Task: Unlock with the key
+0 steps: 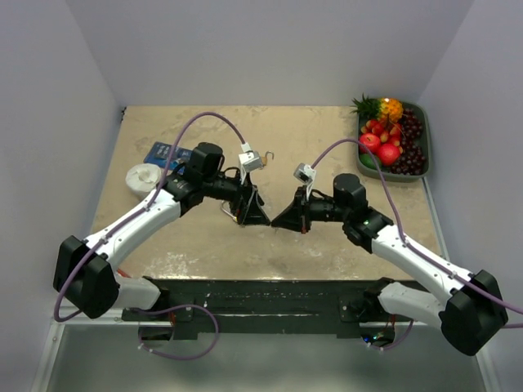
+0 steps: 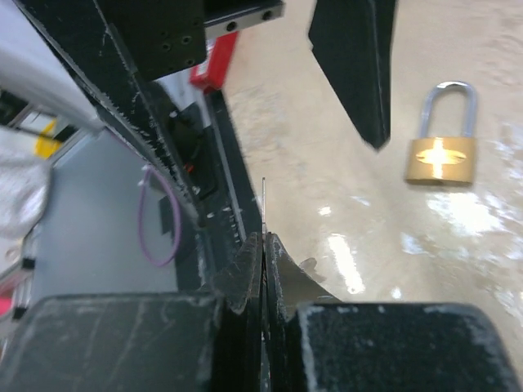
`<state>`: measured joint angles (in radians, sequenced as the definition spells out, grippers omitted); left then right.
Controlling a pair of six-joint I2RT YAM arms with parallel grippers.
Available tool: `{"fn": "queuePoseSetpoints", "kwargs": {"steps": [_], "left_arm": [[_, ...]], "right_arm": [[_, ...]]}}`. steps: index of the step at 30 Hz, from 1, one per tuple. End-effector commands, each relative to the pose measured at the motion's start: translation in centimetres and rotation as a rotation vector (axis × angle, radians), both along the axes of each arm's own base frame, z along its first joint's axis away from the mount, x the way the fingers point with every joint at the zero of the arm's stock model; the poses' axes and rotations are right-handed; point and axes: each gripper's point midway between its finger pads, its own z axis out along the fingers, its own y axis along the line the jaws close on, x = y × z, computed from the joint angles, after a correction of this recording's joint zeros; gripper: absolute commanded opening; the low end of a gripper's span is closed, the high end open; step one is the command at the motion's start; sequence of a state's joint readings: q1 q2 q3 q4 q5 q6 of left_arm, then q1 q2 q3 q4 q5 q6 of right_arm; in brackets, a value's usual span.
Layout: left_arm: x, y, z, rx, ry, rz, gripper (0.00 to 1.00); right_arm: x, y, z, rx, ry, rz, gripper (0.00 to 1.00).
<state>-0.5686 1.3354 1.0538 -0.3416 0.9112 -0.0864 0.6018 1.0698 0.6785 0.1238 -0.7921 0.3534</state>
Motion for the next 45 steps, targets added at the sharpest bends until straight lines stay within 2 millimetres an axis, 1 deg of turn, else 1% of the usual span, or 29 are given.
{"fn": "queuePoseSetpoints", "kwargs": {"steps": [1, 2, 3, 4, 5, 6, 8, 10, 11, 12, 13, 15, 19, 20, 22, 23, 26, 30, 31, 32, 33, 34, 36, 37, 39, 40, 41, 43, 45], "left_arm": [[5.5, 0.6, -1.2, 0.052, -0.056, 0.286, 0.99], [6.1, 0.8, -1.4, 0.050, -0.028, 0.350, 0.99], [6.9, 1.3, -1.6, 0.039, -0.037, 0.415, 0.99], [8.1, 2.0, -2.0, 0.046, -0.043, 0.504, 0.99], [8.3, 2.2, -2.1, 0.024, -0.004, 0.564, 0.99], [9.4, 3.2, -2.5, 0.006, -0.024, 0.667, 0.99], [10.0, 4.3, -3.2, -0.020, 0.040, 0.793, 0.99], [10.5, 6.2, -5.1, 0.000, 0.071, 0.926, 0.99], [10.5, 6.5, -5.8, -0.003, 0.118, 0.974, 0.99], [10.3, 7.0, -7.3, 0.028, 0.158, 1.007, 0.99], [10.5, 7.7, -8.3, 0.049, 0.183, 1.063, 0.99], [10.2, 8.1, -10.3, 0.078, 0.268, 1.118, 0.99], [9.5, 8.0, -12.9, 0.095, 0.389, 1.173, 0.98], [9.4, 8.1, -14.0, 0.119, 0.414, 1.183, 0.98], [9.6, 8.4, -15.0, 0.139, 0.439, 1.223, 0.98], [9.6, 8.4, -15.8, 0.160, 0.456, 1.226, 0.98], [9.5, 8.3, -16.7, 0.183, 0.483, 1.238, 0.98], [10.0, 8.2, -17.8, 0.218, 0.482, 1.244, 0.98], [10.5, 8.0, -17.5, 0.223, 0.463, 1.238, 0.98], [10.7, 8.0, -18.3, 0.248, 0.461, 1.238, 0.98], [11.1, 8.0, -18.5, 0.256, 0.443, 1.239, 0.98], [11.9, 7.8, -18.1, 0.259, 0.413, 1.229, 0.98], [12.9, 7.8, -18.7, 0.281, 0.371, 1.229, 0.98], [13.8, 7.5, -18.1, 0.278, 0.337, 1.223, 0.98], [14.6, 7.6, -18.6, 0.314, 0.308, 1.229, 0.97], [15.6, 7.3, -18.0, 0.314, 0.274, 1.218, 0.97], [15.6, 7.3, -18.5, 0.339, 0.274, 1.210, 0.97], [16.0, 7.1, -18.5, 0.356, 0.250, 1.191, 0.96], [15.7, 7.2, -18.9, 0.385, 0.242, 1.178, 0.95]], "right_arm": [[4.0, -2.0, -0.4, -0.006, -0.001, -0.258, 0.00], [5.0, -3.0, -0.6, -0.008, 0.008, -0.313, 0.00], [5.4, -3.5, -0.5, 0.002, 0.005, -0.338, 0.00], [5.7, -4.0, -0.8, 0.004, 0.015, -0.360, 0.00], [6.2, -4.6, -0.8, 0.006, 0.014, -0.385, 0.00], [6.2, -5.0, -0.6, 0.011, 0.006, -0.399, 0.00], [6.5, -5.4, -0.4, 0.014, -0.009, -0.414, 0.00], [6.5, -5.6, -0.1, 0.025, -0.024, -0.422, 0.00], [6.4, -5.7, 0.1, 0.031, -0.031, -0.423, 0.00], [6.4, -5.8, 0.3, 0.036, -0.039, -0.426, 0.00], [6.4, -6.0, 0.1, 0.036, -0.041, -0.432, 0.00], [6.3, -6.1, -0.1, 0.036, -0.044, -0.437, 0.00], [6.1, -6.4, -0.1, 0.050, -0.060, -0.449, 0.00], [6.0, -6.5, 0.2, 0.061, -0.070, -0.450, 0.00], [5.8, -6.5, 0.4, 0.075, -0.073, -0.451, 0.00], [5.7, -6.6, 0.8, 0.087, -0.085, -0.453, 0.00], [5.3, -6.6, 1.9, 0.121, -0.103, -0.453, 0.00], [5.0, -6.6, 2.3, 0.144, -0.103, -0.450, 0.00], [5.0, -6.6, 2.3, 0.145, -0.102, -0.449, 0.00], [5.0, -6.6, 2.2, 0.143, -0.101, -0.447, 0.00], [5.0, -6.6, 2.1, 0.142, -0.099, -0.447, 0.00], [5.0, -6.6, 2.1, 0.142, -0.097, -0.447, 0.00], [5.0, -6.6, 1.9, 0.141, -0.088, -0.448, 0.00], [5.1, -6.6, 1.8, 0.141, -0.084, -0.452, 0.00], [5.0, -6.5, 1.6, 0.144, -0.074, -0.450, 0.00], [5.0, -6.5, 1.5, 0.146, -0.069, -0.452, 0.00], [5.0, -6.5, 1.5, 0.150, -0.067, -0.451, 0.00], [5.0, -6.6, 1.4, 0.151, -0.059, -0.456, 0.00], [5.0, -6.6, 1.2, 0.151, -0.052, -0.460, 0.00]]}}
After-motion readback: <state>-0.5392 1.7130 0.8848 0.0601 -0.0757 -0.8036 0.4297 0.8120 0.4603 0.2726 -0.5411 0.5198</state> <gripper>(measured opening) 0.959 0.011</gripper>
